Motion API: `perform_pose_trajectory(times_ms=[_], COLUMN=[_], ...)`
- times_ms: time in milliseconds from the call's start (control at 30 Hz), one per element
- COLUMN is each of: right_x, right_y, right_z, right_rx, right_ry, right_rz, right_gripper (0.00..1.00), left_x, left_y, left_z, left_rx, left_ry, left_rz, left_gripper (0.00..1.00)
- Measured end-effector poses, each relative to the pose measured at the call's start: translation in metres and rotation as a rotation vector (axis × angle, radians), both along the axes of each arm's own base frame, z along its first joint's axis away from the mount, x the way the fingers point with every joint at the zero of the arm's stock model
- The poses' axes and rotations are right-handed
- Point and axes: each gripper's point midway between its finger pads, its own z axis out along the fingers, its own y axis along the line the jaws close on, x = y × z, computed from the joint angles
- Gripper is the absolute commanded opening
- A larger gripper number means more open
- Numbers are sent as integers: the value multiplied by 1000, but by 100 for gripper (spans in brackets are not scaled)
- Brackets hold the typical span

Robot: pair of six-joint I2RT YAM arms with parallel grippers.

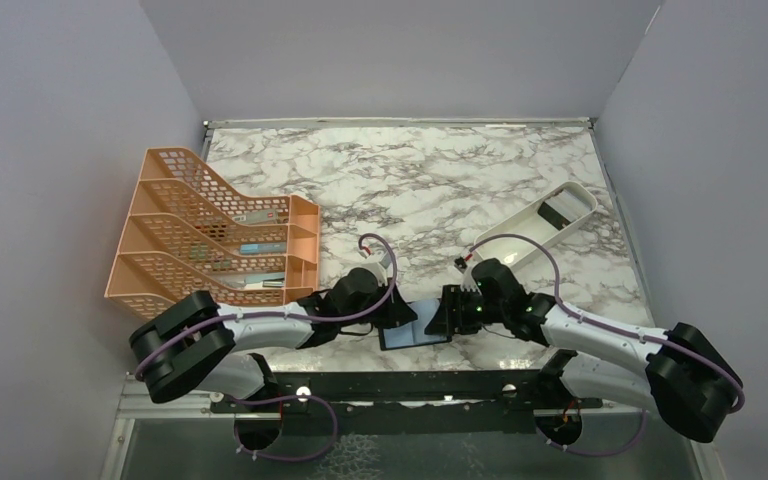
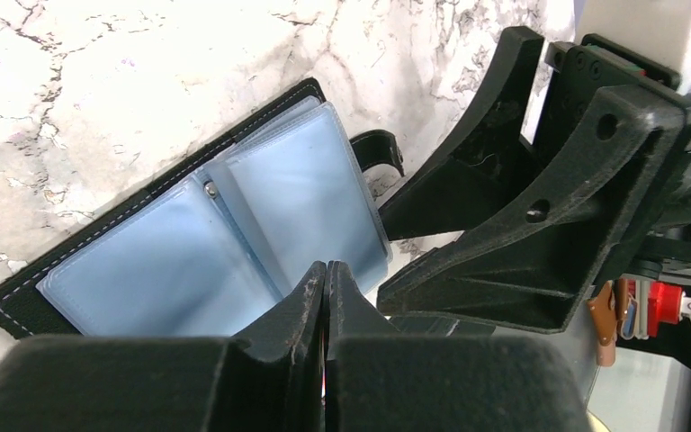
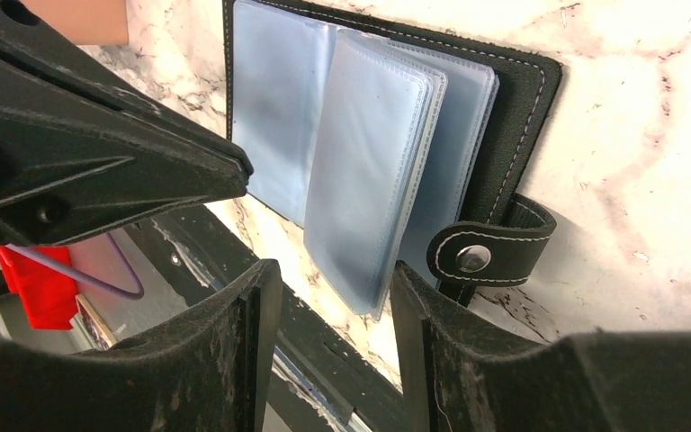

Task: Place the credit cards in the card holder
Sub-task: Turn over the card slot in the card holder.

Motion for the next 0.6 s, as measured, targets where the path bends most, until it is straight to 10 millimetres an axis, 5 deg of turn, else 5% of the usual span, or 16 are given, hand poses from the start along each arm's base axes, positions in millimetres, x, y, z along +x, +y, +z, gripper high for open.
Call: perform_pose_trajectory(times_ms=[600], right_x=[3], right_y=[4], right_z=[6], right_rx=[21], right_ry=[0], right_rz=[-16], right_gripper=[49], left_x=[2], left_y=[13], left_z=[-5], left_rx=[65], left_ry=[-99], left_rz=[-31], left_gripper=[29])
